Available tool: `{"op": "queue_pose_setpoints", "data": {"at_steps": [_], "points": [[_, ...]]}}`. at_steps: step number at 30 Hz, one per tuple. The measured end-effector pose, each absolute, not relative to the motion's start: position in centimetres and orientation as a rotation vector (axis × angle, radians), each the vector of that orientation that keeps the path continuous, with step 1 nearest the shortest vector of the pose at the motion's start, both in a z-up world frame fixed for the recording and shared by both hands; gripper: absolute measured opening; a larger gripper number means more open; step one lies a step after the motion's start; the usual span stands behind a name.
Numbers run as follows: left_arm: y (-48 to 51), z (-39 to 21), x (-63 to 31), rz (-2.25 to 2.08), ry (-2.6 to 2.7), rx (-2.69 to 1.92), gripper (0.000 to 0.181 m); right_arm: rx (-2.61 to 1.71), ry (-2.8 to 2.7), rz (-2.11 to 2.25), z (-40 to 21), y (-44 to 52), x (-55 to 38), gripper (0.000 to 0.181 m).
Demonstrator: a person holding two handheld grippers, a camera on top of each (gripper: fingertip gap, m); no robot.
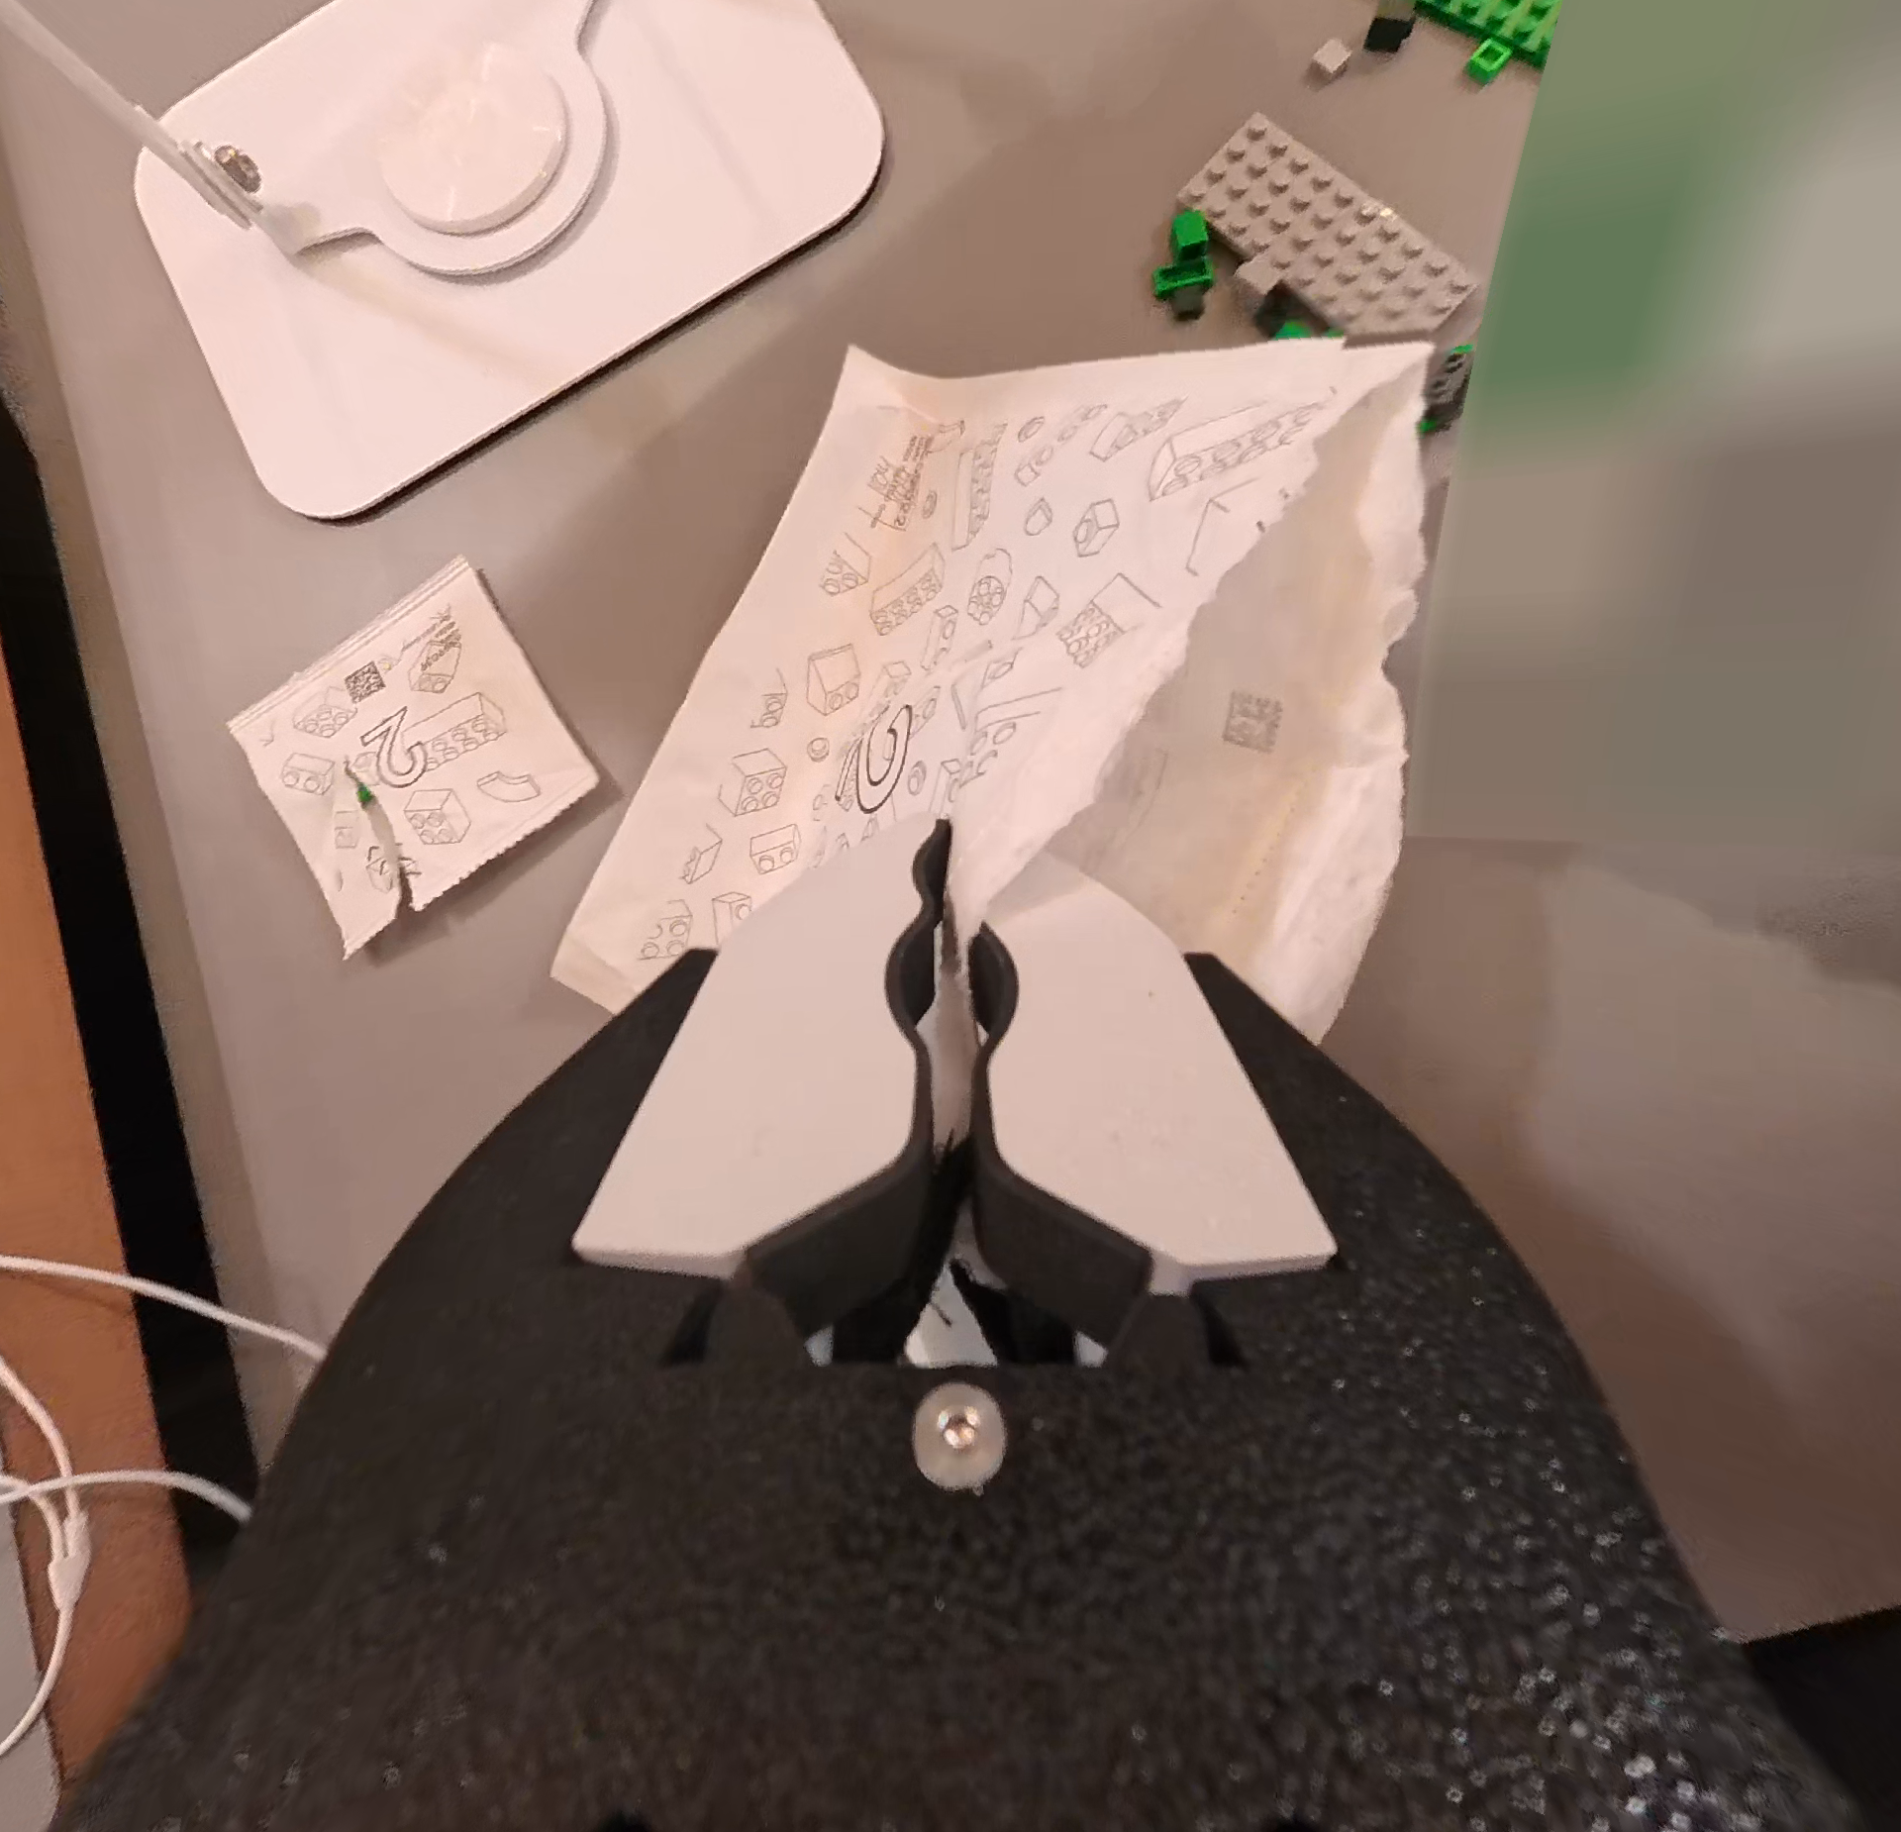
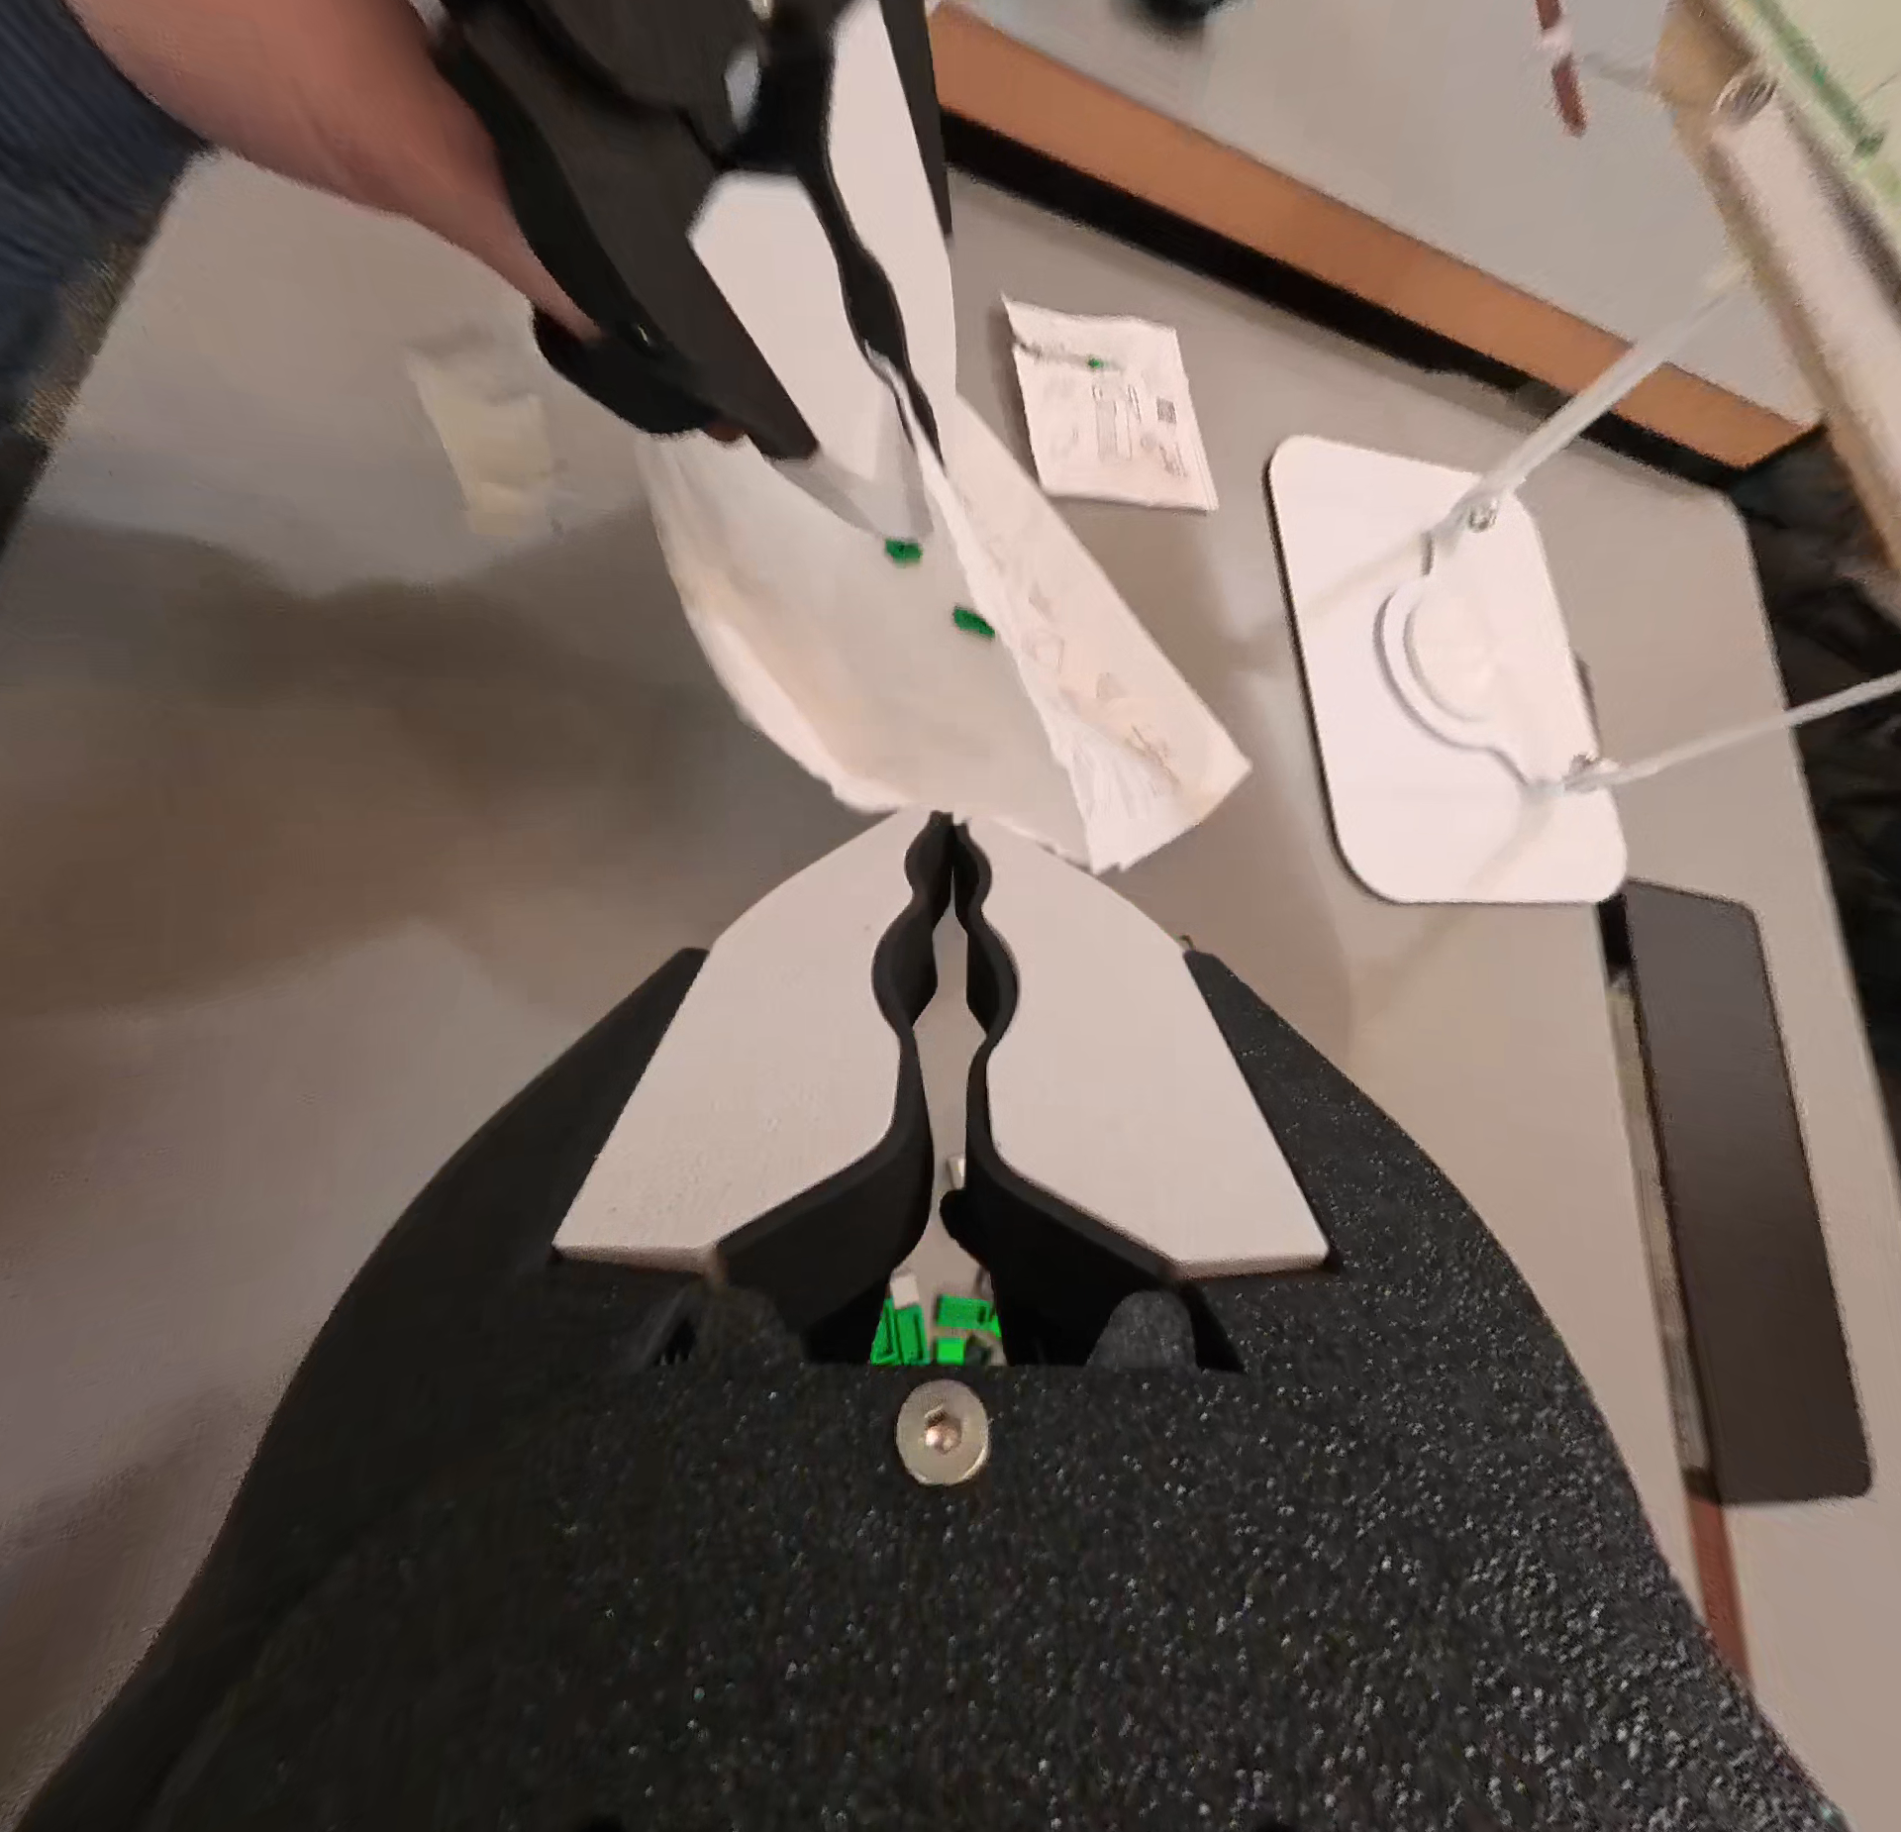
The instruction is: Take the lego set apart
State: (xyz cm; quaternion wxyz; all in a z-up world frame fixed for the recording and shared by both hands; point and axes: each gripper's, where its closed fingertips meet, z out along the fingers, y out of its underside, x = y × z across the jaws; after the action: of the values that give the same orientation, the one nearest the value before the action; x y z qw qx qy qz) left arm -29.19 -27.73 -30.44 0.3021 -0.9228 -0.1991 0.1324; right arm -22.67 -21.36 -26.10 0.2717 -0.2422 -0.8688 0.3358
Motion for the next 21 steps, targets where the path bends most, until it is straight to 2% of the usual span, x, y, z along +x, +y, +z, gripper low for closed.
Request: {"op": "queue_pose_setpoints", "data": {"at_steps": [1,5,11,17,21], "points": [[-28.0,-30.4,-29.4,0.375,-0.538,-2.45,0.0,-0.686,-2.363,0.893,-26.8,-21.0,-22.7,0.004],[-28.8,-29.9,-30.1,0.392,-0.573,-2.419,0.0,-0.888,-2.531,0.898,-30.9,-20.3,-22.5,0.011],[-29.1,-29.8,-30.2,0.391,-0.575,-2.42,0.0,-0.917,-2.717,0.787,-36.3,-20.1,-22.1,0.023],[-28.7,-29.8,-29.9,0.383,-0.55,-2.422,0.0,-1.04,-2.719,0.698,-38.0,-18.8,-22.3,0.023],[-28.4,-29.9,-29.7,0.374,-0.538,-2.432,0.0,-1.116,-2.708,0.673,-38.3,-18.9,-22.6,0.016]]}}
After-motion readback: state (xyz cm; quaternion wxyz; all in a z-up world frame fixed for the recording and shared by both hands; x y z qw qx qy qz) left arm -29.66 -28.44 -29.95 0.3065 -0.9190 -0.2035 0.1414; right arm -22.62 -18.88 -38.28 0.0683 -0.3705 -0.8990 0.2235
